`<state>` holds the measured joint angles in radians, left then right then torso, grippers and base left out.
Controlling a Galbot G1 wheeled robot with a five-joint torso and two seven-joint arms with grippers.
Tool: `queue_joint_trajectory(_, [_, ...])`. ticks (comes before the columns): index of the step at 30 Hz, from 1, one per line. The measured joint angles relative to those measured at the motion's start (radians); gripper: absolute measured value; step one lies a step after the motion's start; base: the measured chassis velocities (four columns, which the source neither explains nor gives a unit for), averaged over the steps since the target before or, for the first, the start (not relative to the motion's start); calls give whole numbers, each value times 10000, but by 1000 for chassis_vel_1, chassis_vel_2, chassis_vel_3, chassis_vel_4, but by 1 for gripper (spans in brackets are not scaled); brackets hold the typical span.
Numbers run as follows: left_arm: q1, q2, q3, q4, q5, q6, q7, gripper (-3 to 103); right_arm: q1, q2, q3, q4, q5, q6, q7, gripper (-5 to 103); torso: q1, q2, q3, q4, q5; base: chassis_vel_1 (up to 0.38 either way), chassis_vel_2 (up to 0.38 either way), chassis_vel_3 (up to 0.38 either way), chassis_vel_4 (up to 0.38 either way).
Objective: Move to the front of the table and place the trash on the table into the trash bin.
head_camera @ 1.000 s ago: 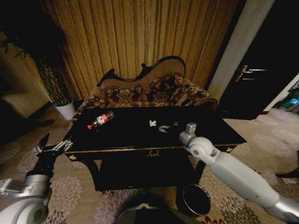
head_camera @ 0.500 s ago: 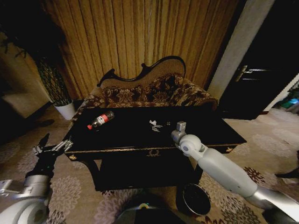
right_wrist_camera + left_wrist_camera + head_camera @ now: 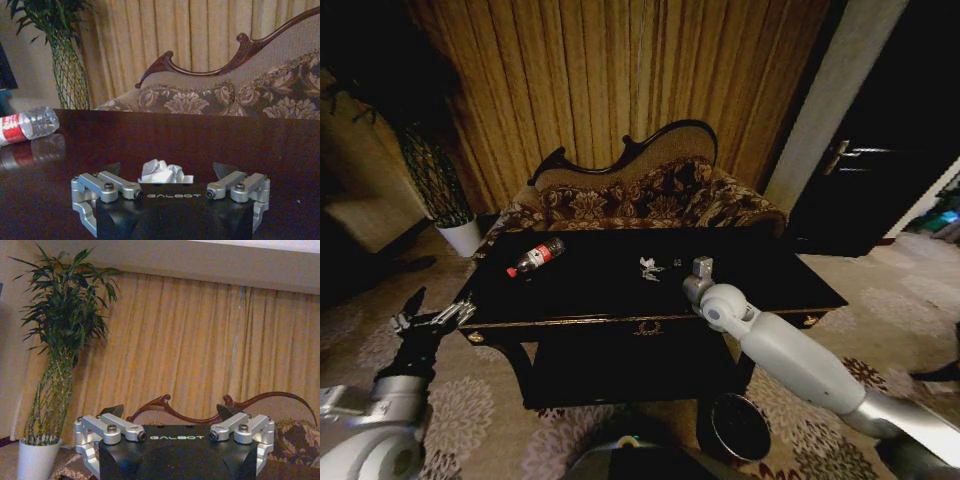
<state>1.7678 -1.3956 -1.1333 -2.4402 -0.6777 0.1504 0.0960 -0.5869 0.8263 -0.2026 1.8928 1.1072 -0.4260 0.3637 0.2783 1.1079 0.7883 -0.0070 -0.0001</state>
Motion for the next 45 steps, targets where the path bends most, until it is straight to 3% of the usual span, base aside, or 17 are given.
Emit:
queue_joint_trajectory(20, [-24,-43,-57,120,0,-18,-23,100,238,284,-220,-109,172,-486,171,103,0,0,0,-2,0,0,0,0,0])
queue_joint_trajectory(27, [-58,-35,-57,136,0,-19,-31,100,194,260,-270,-168,-48,-286,160,83,0,0,0,-1,0,0,0,0,0])
queue_joint_trajectory(29, [-71,-31,-58,162,-2,-21,-34,100,149,248,-292,-186,-156,-172,150,72,0,0,0,-2,0,0,0,0,0])
queue_joint_trajectory(30, [-78,-30,-58,180,-2,-22,-40,100,126,244,-295,-187,-194,-149,146,72,0,0,0,-2,0,0,0,0,0])
queue_joint_trajectory(31, [-84,-30,-59,200,-4,-25,-61,100,98,243,-298,-187,-239,-122,139,61,0,0,0,-2,0,0,0,0,0])
queue_joint_trajectory(33, [-86,-27,-62,210,-6,-26,-76,100,94,243,-301,-186,-265,-106,135,61,0,0,0,-1,1,0,0,0,0])
queue_joint_trajectory(39, [-112,-17,-56,232,-17,-28,-84,100,92,228,-309,-196,-317,-64,126,33,0,1,0,-1,1,0,0,0,0])
queue_joint_trajectory(42, [-115,-21,-45,253,-18,-28,-85,100,66,200,-306,-192,-330,-50,124,28,0,0,0,-2,0,0,0,0,0])
queue_joint_trajectory(45, [-141,-25,-41,275,-21,-28,-88,100,57,165,-276,-186,-333,-25,121,12,0,1,0,-2,0,0,0,0,0])
